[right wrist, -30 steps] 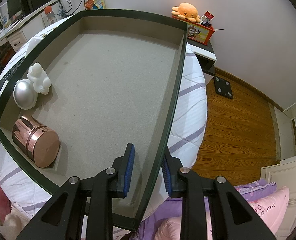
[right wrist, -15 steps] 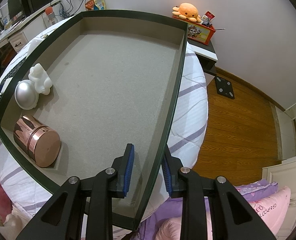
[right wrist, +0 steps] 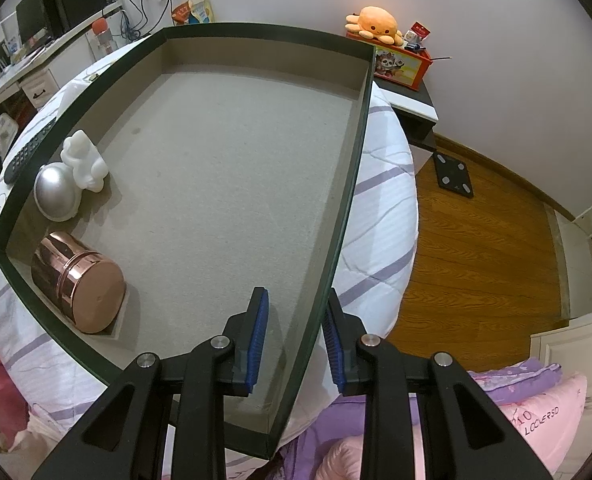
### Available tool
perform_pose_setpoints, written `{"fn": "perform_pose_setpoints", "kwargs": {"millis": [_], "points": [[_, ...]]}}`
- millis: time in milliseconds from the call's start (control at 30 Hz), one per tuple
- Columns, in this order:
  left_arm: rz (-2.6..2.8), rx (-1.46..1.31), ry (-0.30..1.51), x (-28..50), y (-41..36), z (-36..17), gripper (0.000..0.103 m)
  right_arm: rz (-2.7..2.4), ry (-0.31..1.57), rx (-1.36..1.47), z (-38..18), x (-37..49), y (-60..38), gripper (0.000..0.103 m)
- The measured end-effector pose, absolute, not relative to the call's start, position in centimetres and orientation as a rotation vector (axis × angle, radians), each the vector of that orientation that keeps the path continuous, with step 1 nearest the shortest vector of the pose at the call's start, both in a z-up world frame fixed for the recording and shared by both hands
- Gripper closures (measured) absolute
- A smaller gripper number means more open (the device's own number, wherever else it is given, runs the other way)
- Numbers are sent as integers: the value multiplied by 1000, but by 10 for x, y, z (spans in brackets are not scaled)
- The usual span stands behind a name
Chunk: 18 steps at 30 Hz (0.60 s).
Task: Organize rigid objects
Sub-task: 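Carry the white charger into the box and open the left gripper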
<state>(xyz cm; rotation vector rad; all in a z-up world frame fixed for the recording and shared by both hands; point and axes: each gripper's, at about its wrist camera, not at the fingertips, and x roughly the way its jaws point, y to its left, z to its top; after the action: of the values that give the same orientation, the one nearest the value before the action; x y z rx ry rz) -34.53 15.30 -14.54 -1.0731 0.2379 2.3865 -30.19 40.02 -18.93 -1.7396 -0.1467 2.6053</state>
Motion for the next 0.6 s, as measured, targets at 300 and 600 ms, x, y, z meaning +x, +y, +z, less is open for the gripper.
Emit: {"fn": "perform_pose_setpoints", "kwargs": {"millis": [300, 600], "points": [[2251, -1049, 337, -348, 227, -144, 43, 2611, -112, -1728, -189, -300, 400, 78], [2227, -1100, 404, -354, 261, -163, 41, 2642, 24, -1644, -185, -285, 402, 80]]}}
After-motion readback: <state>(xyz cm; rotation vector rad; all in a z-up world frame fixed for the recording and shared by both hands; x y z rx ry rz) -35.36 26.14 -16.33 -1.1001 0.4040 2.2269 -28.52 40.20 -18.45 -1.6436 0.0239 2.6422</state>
